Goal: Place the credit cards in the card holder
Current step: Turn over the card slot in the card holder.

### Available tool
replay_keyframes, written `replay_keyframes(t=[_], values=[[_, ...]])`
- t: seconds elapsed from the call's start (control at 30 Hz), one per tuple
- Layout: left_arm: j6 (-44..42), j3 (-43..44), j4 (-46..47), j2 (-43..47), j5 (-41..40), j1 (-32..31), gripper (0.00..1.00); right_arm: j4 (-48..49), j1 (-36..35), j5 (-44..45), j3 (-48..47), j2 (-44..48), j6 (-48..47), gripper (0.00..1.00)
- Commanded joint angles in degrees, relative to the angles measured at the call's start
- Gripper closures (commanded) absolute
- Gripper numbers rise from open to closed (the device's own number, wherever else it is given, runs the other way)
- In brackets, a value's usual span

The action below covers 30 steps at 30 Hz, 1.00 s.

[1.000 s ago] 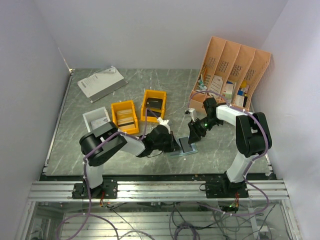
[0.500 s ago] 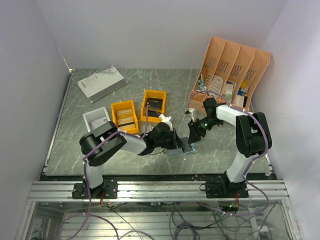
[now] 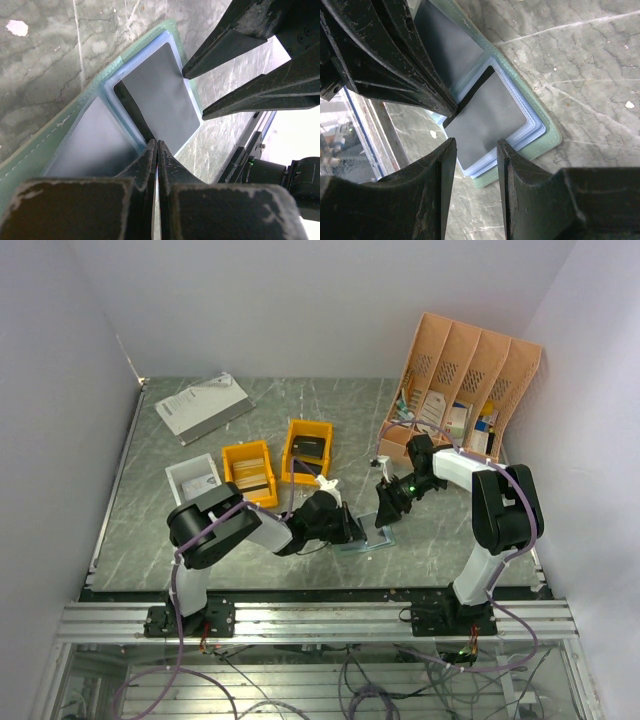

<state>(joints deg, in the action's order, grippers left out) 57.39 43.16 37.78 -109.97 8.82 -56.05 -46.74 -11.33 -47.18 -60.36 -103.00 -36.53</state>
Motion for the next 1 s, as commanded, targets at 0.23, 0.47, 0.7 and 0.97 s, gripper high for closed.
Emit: replay_keyframes(t=[0.23, 0.47, 0.7, 0.97], values=[[-0.5, -2.9, 0.0, -1.3, -0.2, -0.2, 0.93, 1.0, 0.1, 1.5, -0.6, 0.6, 1.1, 0.61], [-0.3, -2.7, 0.8, -2.3, 0.2, -0.2, 0.93, 1.6, 0.4, 2.3, -0.1, 1.2, 1.4, 0.6], [-0.3, -3.1, 1.1, -2.3, 0.1, -0.2, 0.93, 0.2, -0.2, 0.9, -0.8, 0.0, 0.0, 0.6], [0.0, -3.7, 1.7, -2.1, 0.1, -0.1, 0.93, -2.3, -1.0, -2.4, -1.8, -0.7, -2.4, 0.61]])
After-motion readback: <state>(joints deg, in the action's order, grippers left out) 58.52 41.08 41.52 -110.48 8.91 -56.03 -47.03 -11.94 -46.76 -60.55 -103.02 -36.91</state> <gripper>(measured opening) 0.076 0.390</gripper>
